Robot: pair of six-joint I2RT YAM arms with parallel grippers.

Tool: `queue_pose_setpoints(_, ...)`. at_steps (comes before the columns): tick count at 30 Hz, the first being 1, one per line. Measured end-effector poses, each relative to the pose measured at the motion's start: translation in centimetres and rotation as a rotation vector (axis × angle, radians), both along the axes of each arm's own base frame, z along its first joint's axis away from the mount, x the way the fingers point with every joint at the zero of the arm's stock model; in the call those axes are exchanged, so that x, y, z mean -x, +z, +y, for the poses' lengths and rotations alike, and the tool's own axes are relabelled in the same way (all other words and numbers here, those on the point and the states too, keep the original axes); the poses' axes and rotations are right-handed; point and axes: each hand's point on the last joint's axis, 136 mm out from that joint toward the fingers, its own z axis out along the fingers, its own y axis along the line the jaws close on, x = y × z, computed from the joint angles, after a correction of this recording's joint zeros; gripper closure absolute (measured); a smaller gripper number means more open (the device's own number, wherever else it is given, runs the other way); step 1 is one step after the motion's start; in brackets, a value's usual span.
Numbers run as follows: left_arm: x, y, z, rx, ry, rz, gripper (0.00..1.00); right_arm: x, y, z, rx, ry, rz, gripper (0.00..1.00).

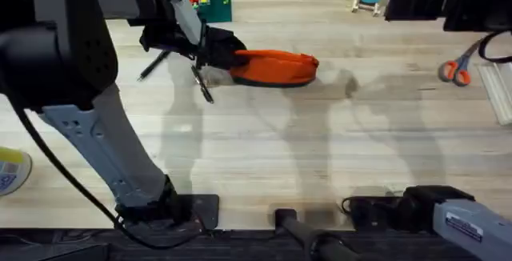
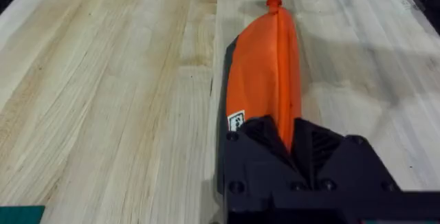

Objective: Unzip the bag, pick up the pens from the table one at a time and place them inside, then zip the bag closed.

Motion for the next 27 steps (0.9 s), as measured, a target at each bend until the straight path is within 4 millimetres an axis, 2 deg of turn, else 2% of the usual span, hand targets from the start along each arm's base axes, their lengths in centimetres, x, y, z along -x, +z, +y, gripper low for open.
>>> queue_pose_setpoints(6,0.0,0.0,0.0,0.0,0.0,-0.001,0.959,-0.6,0.5,2.8,-0.034,0.198,-0.041,0.006)
queue_pose_setpoints(12,0.0,0.0,0.0,0.0,0.0,-0.001,0.96,-1.6,-0.7,4.7,-0.036,0.361,-0.039,0.006)
queue_pose_setpoints(20,0.0,0.0,0.0,0.0,0.0,-0.002,0.959,-2.7,-2.6,5.4,0.008,0.479,-0.022,0.006)
queue_pose_setpoints(27,0.0,0.0,0.0,0.0,0.0,-0.002,0.96,-2.6,-2.7,5.9,0.041,0.565,-0.05,0.006)
